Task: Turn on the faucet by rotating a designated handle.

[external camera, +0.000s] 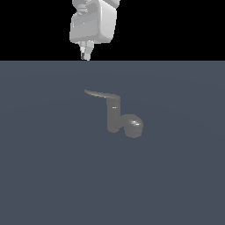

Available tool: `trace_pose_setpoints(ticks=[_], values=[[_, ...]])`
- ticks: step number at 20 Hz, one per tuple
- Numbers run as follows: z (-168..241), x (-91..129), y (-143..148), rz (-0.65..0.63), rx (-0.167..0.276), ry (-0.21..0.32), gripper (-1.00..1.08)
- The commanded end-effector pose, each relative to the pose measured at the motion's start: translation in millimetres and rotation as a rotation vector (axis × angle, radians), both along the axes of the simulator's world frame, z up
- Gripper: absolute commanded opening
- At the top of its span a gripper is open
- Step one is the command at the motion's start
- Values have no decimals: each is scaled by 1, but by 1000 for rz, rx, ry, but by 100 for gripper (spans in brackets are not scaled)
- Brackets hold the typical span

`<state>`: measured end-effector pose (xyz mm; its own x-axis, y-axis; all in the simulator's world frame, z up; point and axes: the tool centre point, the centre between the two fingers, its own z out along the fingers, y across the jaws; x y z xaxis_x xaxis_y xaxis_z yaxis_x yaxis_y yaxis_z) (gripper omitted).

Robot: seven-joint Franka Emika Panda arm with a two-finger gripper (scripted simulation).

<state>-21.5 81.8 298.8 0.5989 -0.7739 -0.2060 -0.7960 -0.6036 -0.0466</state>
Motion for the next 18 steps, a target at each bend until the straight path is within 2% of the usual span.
trace_pose_setpoints(ticks=[1,10,18], values=[[-18,13,2,-77,-21,8,-100],[-79,53,5,-333,-119,8,-100],[-113,74,5,-479,-186,-19,-100]])
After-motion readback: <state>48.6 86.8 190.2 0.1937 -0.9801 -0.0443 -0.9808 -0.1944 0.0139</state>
